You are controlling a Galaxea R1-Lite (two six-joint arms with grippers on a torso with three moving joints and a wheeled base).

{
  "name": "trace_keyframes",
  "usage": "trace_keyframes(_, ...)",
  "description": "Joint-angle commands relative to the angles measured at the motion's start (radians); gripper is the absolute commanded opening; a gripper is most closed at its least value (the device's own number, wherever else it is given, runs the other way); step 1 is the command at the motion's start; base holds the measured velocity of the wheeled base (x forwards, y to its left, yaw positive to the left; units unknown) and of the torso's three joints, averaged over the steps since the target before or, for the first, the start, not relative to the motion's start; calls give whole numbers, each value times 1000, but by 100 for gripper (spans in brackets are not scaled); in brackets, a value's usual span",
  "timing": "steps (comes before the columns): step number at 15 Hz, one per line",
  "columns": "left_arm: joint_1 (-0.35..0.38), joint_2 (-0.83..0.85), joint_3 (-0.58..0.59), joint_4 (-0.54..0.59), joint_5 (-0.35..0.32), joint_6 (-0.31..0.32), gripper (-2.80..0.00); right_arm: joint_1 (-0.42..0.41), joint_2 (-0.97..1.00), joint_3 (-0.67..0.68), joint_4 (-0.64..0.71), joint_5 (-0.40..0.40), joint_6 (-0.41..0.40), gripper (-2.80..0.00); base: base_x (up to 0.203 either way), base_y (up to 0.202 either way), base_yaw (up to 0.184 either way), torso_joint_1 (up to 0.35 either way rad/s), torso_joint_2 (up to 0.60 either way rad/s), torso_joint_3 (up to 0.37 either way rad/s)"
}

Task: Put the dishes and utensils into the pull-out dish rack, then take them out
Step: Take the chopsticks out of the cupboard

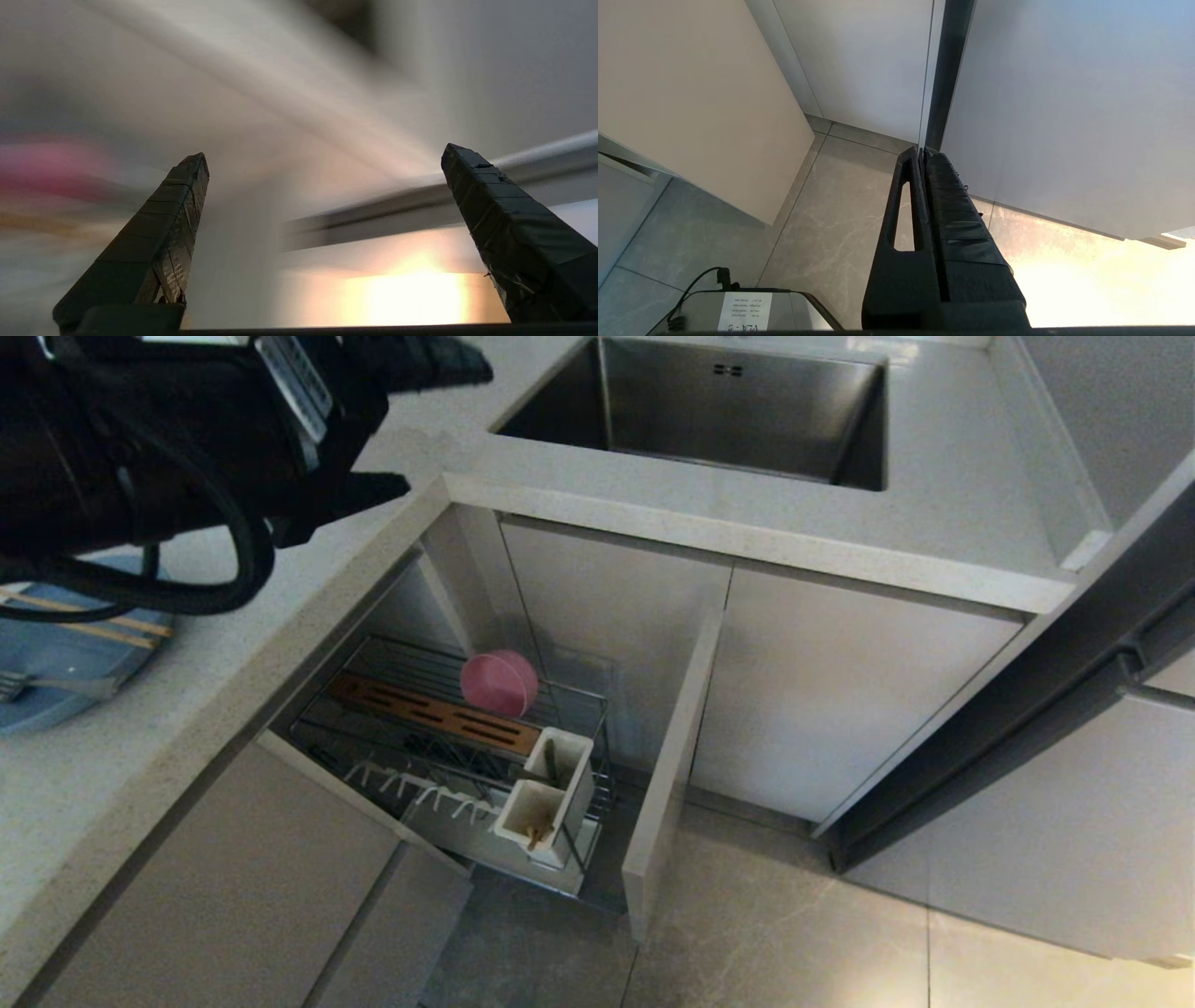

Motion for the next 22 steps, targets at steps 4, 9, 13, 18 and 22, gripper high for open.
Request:
trace_keyframes(4,239,-9,3,204,163,230,0,0,1,0,0,0,0,-280,0,0,0,0,0,0)
trace_keyframes(9,311,-5,-45,275,211,241,-280,0,1,0,0,0,0,-280,0,0,0,0,0,0)
trace_keyframes(13,317,14,-146,277,237,247,-280,0,1,0,0,0,0,-280,0,0,0,0,0,0)
trace_keyframes(18,474,107,-327,325,243,228,-280,0,1,0,0,0,0,-280,0,0,0,0,0,0)
trace_keyframes(22,573,207,-433,336,310,138,-280,0,1,0,0,0,0,-280,0,0,0,0,0,0)
